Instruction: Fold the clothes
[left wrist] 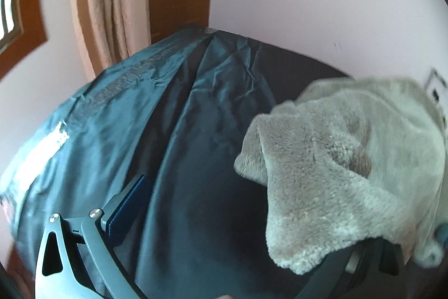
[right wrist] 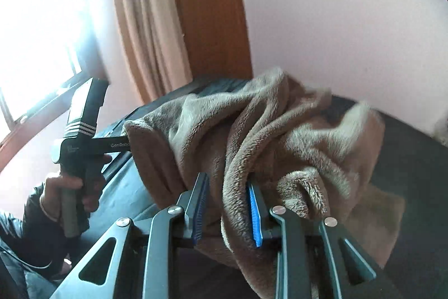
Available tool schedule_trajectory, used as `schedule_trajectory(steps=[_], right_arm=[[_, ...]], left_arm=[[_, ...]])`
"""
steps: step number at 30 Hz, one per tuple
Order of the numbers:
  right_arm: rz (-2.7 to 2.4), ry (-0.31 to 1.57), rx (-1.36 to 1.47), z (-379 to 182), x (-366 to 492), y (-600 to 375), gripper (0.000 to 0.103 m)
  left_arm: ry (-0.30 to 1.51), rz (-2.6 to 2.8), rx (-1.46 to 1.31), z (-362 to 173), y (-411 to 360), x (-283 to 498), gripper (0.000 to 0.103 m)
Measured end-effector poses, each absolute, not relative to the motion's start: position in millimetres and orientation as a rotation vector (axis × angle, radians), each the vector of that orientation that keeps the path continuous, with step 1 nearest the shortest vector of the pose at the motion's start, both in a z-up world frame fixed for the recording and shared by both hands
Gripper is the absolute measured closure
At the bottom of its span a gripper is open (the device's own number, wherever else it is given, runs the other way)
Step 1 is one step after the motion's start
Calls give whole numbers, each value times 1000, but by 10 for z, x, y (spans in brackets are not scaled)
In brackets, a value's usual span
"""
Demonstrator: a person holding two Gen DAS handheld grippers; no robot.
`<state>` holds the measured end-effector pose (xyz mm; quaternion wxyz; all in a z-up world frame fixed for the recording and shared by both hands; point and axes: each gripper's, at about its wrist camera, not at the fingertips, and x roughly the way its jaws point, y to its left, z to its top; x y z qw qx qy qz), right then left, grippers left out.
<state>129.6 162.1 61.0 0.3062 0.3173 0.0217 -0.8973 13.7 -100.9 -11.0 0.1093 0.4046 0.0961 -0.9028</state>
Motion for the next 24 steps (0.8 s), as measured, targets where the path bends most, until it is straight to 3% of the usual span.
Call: schedule_trajectory(steps=[6, 16, 24], right_arm=[[-2342, -95, 931, 305, 1274, 1867, 74], [-2320, -103, 964, 121, 1372, 1998, 74], [-2296, -89, 1024, 89, 1313, 2040, 74]], left_arm=[[182, -2693, 1275, -178, -1043, 459, 0], [39, -2700, 1332, -191, -1166, 956, 0], [80, -2805, 1124, 357, -1172, 1088, 0]])
